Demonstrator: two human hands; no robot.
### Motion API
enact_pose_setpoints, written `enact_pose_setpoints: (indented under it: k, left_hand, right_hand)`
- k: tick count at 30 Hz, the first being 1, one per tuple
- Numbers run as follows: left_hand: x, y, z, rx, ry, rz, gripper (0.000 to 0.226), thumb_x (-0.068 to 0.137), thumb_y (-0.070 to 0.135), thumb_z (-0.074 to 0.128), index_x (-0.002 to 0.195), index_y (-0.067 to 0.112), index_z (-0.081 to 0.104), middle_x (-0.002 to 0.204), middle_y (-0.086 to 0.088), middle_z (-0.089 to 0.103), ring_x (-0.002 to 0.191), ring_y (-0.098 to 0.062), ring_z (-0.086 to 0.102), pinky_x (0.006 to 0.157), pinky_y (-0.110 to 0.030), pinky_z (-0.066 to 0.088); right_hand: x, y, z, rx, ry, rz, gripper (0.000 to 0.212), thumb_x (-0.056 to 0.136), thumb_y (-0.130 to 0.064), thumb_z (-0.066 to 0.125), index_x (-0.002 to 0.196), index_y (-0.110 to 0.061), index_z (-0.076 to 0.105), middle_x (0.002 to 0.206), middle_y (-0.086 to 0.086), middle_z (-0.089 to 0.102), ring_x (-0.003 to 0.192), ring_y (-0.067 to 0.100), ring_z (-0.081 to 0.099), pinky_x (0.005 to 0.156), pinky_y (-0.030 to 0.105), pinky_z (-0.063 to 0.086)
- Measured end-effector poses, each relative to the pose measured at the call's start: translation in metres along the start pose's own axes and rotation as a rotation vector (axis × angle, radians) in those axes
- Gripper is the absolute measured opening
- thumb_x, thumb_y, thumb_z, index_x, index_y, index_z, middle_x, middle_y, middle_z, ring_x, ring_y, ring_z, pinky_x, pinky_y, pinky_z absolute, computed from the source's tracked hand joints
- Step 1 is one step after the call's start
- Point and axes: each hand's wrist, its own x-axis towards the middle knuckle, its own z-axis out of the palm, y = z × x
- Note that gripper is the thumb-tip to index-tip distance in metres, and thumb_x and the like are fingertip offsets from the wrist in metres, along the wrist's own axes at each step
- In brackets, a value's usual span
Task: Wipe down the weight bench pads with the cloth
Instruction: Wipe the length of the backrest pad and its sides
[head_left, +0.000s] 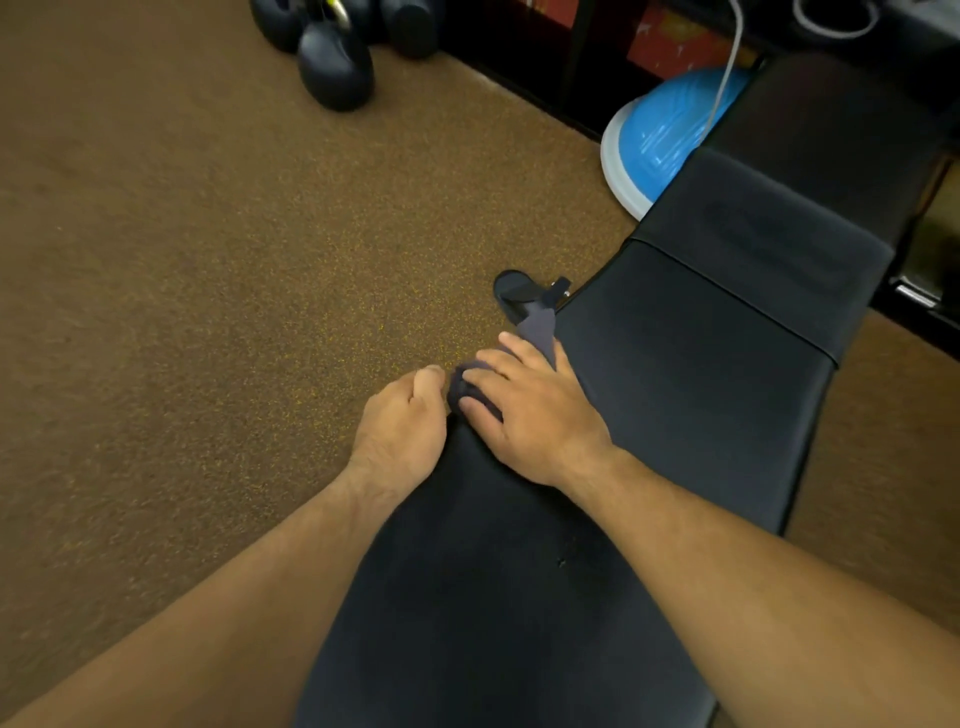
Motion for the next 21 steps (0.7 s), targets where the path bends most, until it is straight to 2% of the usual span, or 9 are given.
enact_pose_setpoints:
  k: [2,5,8,10,14,16,19,21]
  left_hand:
    - [-0.011,0.006,0.007,0.091,0.008,0.089,0.038,0.101,0.026,0.036,0.118,0.015,0.067,0.130,-0.003,0.061,0.121,-0.021,0.051,0.094,-0.023,0.031]
    - [-0.022,0.014,0.022,0.185,-0.029,0.256,0.041,0.102,0.024,0.034,0.137,0.012,0.053,0.145,-0.002,0.050,0.135,-0.014,0.040,0.107,-0.020,0.022]
    - [-0.025,0.020,0.037,0.294,-0.053,0.327,0.044,0.103,0.027,0.032,0.143,0.012,0.046,0.150,-0.001,0.042,0.140,-0.013,0.032,0.110,-0.020,0.016]
    - [-0.026,0.022,0.043,0.341,-0.046,0.339,0.046,0.103,0.030,0.031,0.145,0.013,0.043,0.153,0.000,0.038,0.141,-0.014,0.029,0.112,-0.021,0.014]
    - [-0.026,0.021,0.051,0.423,-0.047,0.343,0.049,0.104,0.030,0.029,0.148,0.010,0.037,0.156,-0.003,0.033,0.144,-0.015,0.023,0.115,-0.024,0.011]
    - [-0.029,0.022,0.057,0.471,-0.043,0.364,0.051,0.103,0.032,0.029,0.150,0.011,0.034,0.158,-0.004,0.029,0.146,-0.015,0.019,0.117,-0.026,0.008]
    - [-0.034,0.026,0.068,0.500,-0.033,0.402,0.051,0.103,0.034,0.030,0.150,0.014,0.034,0.159,-0.005,0.026,0.147,-0.017,0.017,0.121,-0.036,0.009]
    - [-0.037,0.030,0.076,0.511,-0.034,0.416,0.052,0.103,0.035,0.030,0.150,0.016,0.032,0.159,-0.004,0.024,0.147,-0.017,0.015,0.121,-0.040,0.010]
  right_hand:
    - [-0.025,0.007,-0.001,0.033,-0.015,0.041,0.050,0.102,-0.049,0.029,0.149,-0.031,0.035,0.161,-0.010,0.019,0.149,0.014,0.000,0.116,0.046,-0.006]
    - [-0.061,0.018,0.000,0.013,-0.022,0.103,0.055,0.102,-0.051,0.023,0.154,-0.032,0.022,0.163,-0.012,0.006,0.149,0.013,-0.009,0.113,0.044,-0.014]
    - [-0.088,0.032,0.001,-0.006,-0.029,0.159,0.056,0.102,-0.053,0.019,0.155,-0.033,0.019,0.163,-0.012,0.005,0.149,0.013,-0.011,0.113,0.043,-0.016]
    - [-0.101,0.038,0.003,-0.007,0.002,0.185,0.057,0.101,-0.054,0.018,0.153,-0.032,0.024,0.162,-0.011,0.010,0.149,0.014,-0.006,0.115,0.045,-0.011]
    - [-0.140,0.052,0.013,-0.009,0.109,0.295,0.055,0.100,-0.050,0.027,0.146,-0.025,0.041,0.157,-0.005,0.032,0.148,0.020,0.016,0.116,0.057,0.015]
    - [-0.160,0.058,0.019,0.001,0.172,0.381,0.053,0.099,-0.048,0.031,0.144,-0.023,0.046,0.154,-0.002,0.038,0.147,0.023,0.021,0.113,0.061,0.022]
    - [-0.180,0.062,0.026,0.031,0.291,0.588,0.055,0.100,-0.048,0.032,0.145,-0.018,0.045,0.156,0.005,0.034,0.148,0.027,0.018,0.112,0.062,0.019]
    - [-0.183,0.065,0.025,0.171,0.361,0.786,0.059,0.102,-0.049,0.030,0.151,-0.016,0.033,0.161,0.008,0.021,0.150,0.028,0.007,0.117,0.054,0.010]
